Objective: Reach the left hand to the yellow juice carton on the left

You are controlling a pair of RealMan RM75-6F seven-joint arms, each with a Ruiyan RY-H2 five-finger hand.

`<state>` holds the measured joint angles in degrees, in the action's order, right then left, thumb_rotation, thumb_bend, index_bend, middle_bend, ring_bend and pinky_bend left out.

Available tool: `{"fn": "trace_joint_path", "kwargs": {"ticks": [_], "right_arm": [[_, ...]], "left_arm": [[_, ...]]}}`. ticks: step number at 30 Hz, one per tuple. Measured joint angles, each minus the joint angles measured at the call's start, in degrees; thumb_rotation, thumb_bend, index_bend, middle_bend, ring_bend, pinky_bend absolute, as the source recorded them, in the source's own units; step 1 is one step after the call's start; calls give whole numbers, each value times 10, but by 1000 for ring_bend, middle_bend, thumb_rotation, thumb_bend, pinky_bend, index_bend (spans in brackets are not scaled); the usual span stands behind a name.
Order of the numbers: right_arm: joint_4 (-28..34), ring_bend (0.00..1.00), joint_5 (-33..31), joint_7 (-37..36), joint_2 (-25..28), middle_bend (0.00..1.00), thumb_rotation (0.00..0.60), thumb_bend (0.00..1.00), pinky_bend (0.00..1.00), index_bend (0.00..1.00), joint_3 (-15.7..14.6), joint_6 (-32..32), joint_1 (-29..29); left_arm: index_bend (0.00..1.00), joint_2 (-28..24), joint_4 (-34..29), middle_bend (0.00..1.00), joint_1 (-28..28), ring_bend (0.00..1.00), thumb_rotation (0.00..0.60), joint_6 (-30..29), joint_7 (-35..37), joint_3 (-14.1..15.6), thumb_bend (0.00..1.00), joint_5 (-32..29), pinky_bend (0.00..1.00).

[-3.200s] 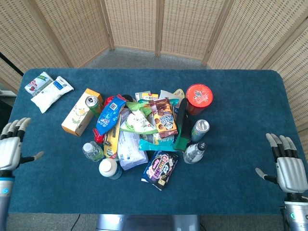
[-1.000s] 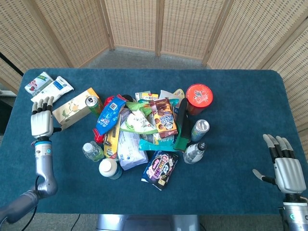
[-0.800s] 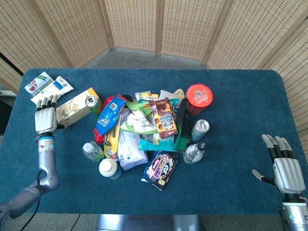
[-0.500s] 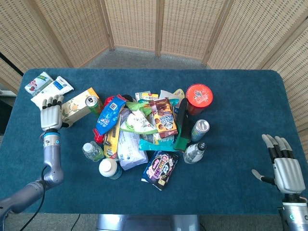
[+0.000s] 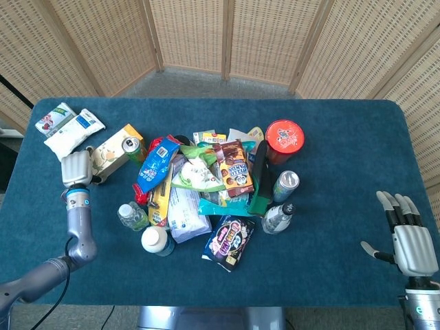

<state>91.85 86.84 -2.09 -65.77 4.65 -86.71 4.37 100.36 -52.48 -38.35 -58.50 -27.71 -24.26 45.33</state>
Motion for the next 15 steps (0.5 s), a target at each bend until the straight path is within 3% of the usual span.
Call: {"fn": "trace_joint_path", "kwargs": {"ticks": [6, 15], "right_arm": [[0, 0, -1, 2, -1, 0, 600, 0, 0, 0, 0, 1, 0], [1, 0, 0, 7, -3, 0, 600, 0, 0, 0, -1, 2, 0]], "left_arm": [[851, -41, -75, 906, 13, 925, 600, -49, 21, -5, 0, 28, 894], [851, -149, -260, 905, 40, 925, 600, -141, 23, -27, 0, 71, 895]]}}
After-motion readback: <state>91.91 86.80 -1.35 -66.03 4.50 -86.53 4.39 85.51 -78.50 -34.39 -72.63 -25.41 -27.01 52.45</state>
